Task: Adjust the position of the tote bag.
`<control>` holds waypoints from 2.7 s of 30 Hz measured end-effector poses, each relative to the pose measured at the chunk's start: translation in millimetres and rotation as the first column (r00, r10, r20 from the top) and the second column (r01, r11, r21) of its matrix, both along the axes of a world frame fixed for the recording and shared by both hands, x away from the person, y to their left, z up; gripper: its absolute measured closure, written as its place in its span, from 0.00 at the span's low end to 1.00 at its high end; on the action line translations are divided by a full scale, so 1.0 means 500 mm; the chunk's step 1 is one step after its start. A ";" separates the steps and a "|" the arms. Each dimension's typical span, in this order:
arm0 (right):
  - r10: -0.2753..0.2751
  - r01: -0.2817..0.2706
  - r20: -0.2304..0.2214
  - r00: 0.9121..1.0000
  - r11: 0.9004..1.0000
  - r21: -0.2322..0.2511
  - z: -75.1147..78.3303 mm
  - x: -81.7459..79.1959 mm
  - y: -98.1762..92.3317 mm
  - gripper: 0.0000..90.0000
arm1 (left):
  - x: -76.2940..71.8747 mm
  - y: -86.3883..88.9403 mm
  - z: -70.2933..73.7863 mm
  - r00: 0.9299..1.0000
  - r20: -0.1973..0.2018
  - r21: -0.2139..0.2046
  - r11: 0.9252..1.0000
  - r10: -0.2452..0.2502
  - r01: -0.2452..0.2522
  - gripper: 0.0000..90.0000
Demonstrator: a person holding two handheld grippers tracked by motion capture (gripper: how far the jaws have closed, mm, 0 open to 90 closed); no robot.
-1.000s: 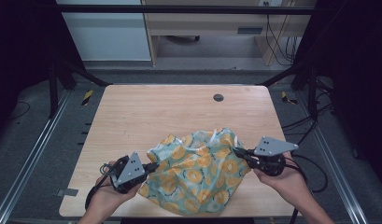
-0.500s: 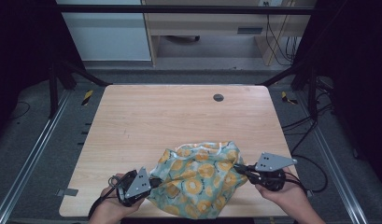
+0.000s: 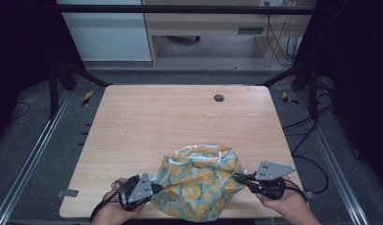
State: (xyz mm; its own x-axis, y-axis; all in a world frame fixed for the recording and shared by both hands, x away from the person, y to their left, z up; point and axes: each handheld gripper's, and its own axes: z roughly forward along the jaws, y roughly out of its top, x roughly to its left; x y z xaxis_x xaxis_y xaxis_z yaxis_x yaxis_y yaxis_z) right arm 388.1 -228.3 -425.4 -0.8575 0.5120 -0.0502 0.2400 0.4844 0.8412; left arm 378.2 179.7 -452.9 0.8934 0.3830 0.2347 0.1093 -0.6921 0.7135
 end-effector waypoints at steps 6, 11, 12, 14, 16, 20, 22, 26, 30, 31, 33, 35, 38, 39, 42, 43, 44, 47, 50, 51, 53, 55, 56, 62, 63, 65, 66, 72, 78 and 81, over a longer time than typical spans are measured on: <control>0.027 -0.027 -0.017 0.999 1.000 0.007 -0.015 -0.009 -0.001 1.00 | -0.006 0.001 -0.006 1.000 0.002 -0.006 1.000 -0.011 0.011 1.00; 0.049 -0.048 -0.034 0.998 0.999 0.007 -0.026 -0.016 0.000 1.00 | -0.005 0.010 -0.003 1.000 0.003 -0.029 1.000 0.000 0.000 1.00; 0.057 -0.057 -0.033 0.998 0.998 0.004 -0.029 -0.016 0.000 1.00 | -0.005 0.011 -0.004 1.000 0.006 -0.029 1.000 0.000 0.000 1.00; 0.069 -0.070 -0.042 0.997 0.998 -0.002 -0.037 -0.020 0.002 1.00 | -0.005 0.012 -0.007 1.000 0.006 -0.030 1.000 0.003 -0.003 0.99; 0.072 -0.073 -0.046 0.996 0.997 -0.004 -0.040 -0.020 0.003 1.00 | -0.005 0.012 -0.008 1.000 0.006 -0.029 1.000 0.004 -0.004 0.99; 0.089 -0.091 -0.055 0.995 0.995 -0.029 -0.055 -0.023 0.010 1.00 | -0.001 0.011 -0.013 1.000 0.006 -0.030 0.999 0.016 -0.016 0.99; 0.092 -0.095 -0.063 0.994 0.995 -0.039 -0.062 -0.022 0.012 1.00 | 0.001 0.010 -0.015 1.000 0.005 -0.028 0.999 0.019 -0.018 0.99; 0.093 -0.097 -0.076 0.993 0.994 -0.056 -0.072 -0.019 0.016 1.00 | 0.004 0.007 -0.020 1.000 0.004 -0.019 1.000 0.019 -0.019 0.99; 0.097 -0.103 -0.086 0.992 0.992 -0.070 -0.081 -0.016 0.018 1.00 | 0.009 0.007 -0.030 1.000 0.005 -0.002 1.000 0.023 -0.023 0.99; 0.101 -0.107 -0.085 0.991 0.991 -0.075 -0.085 -0.015 0.018 1.00 | 0.010 0.007 -0.033 1.000 0.003 -0.003 1.000 0.025 -0.025 0.99; 0.101 -0.108 -0.088 0.991 0.991 -0.078 -0.088 -0.015 0.017 1.00 | 0.014 0.008 -0.036 0.999 0.005 0.001 0.999 0.033 -0.033 0.99; 0.099 -0.107 -0.093 0.991 0.991 -0.082 -0.092 -0.012 0.016 1.00 | 0.017 0.009 -0.038 0.999 0.006 0.003 0.999 0.034 -0.034 0.99; 0.100 -0.109 -0.094 0.991 0.990 -0.093 -0.097 -0.009 0.013 1.00 | 0.020 0.009 -0.042 0.999 0.005 0.012 0.999 0.038 -0.038 0.99; 0.098 -0.108 -0.096 0.990 0.989 -0.097 -0.098 -0.009 0.012 1.00 | 0.021 0.009 -0.043 0.999 0.006 0.018 0.999 0.040 -0.041 0.99; 0.096 -0.108 -0.104 0.990 0.988 -0.110 -0.105 -0.006 0.012 1.00 | 0.023 0.006 -0.048 0.999 0.010 0.040 0.998 0.038 -0.039 0.99; 0.098 -0.110 -0.103 0.990 0.987 -0.114 -0.106 -0.005 0.012 1.00 | 0.024 0.004 -0.050 0.999 0.015 0.049 0.998 0.035 -0.036 0.99; 0.098 -0.110 -0.103 0.990 0.987 -0.114 -0.106 -0.005 0.012 1.00 | 0.025 0.002 -0.052 0.999 0.017 0.054 0.998 0.035 -0.036 0.99; 0.095 -0.107 -0.109 0.990 0.987 -0.116 -0.110 -0.001 0.012 1.00 | 0.028 -0.001 -0.055 0.999 0.023 0.067 0.997 0.037 -0.039 0.99; 0.101 -0.115 -0.110 0.989 0.985 -0.130 -0.114 0.002 0.012 1.00 | 0.032 0.000 -0.058 0.999 0.018 0.070 0.997 0.040 -0.041 0.99; 0.103 -0.118 -0.111 0.988 0.984 -0.132 -0.115 0.002 0.012 1.00 | 0.034 0.000 -0.059 0.999 0.018 0.075 0.996 0.043 -0.044 0.99; 0.098 -0.114 -0.115 0.989 0.983 -0.142 -0.119 0.006 0.011 1.00 | 0.037 0.001 -0.060 0.999 0.017 0.079 0.996 0.042 -0.043 0.99; 0.099 -0.114 -0.111 0.989 0.983 -0.143 -0.121 0.009 0.010 1.00 | 0.040 0.001 -0.061 0.999 0.015 0.082 0.995 0.051 -0.052 0.99; 0.095 -0.111 -0.115 0.989 0.983 -0.148 -0.123 0.013 0.009 1.00 | 0.042 0.001 -0.062 0.998 0.014 0.084 0.995 0.053 -0.054 0.99; 0.090 -0.109 -0.117 0.989 0.981 -0.160 -0.128 0.020 0.008 1.00 | 0.048 0.001 -0.067 0.998 0.015 0.095 0.993 0.064 -0.065 0.99; 0.088 -0.107 -0.120 0.989 0.981 -0.163 -0.128 0.021 0.008 1.00 | 0.049 0.001 -0.067 0.998 0.017 0.100 0.993 0.064 -0.065 0.99; 0.090 -0.109 -0.117 0.989 0.979 -0.171 -0.130 0.023 0.008 1.00 | 0.051 0.002 -0.068 0.997 0.028 0.113 0.991 0.066 -0.068 0.99; 0.090 -0.109 -0.117 0.989 0.979 -0.171 -0.130 0.023 0.008 1.00 | 0.052 0.003 -0.068 0.997 0.030 0.114 0.991 0.067 -0.070 0.99; 0.078 -0.097 -0.112 0.991 0.979 -0.182 -0.130 0.031 0.005 1.00 | 0.055 0.001 -0.072 0.996 0.035 0.108 0.990 0.087 -0.090 0.99; 0.070 -0.087 -0.106 0.992 0.981 -0.173 -0.131 0.037 -0.001 1.00 | 0.056 0.002 -0.073 0.995 0.017 0.090 0.991 0.097 -0.098 0.99; 0.056 -0.073 -0.102 0.993 0.982 -0.172 -0.130 0.038 -0.002 1.00 | 0.057 0.004 -0.072 0.995 -0.002 0.072 0.992 0.103 -0.103 0.99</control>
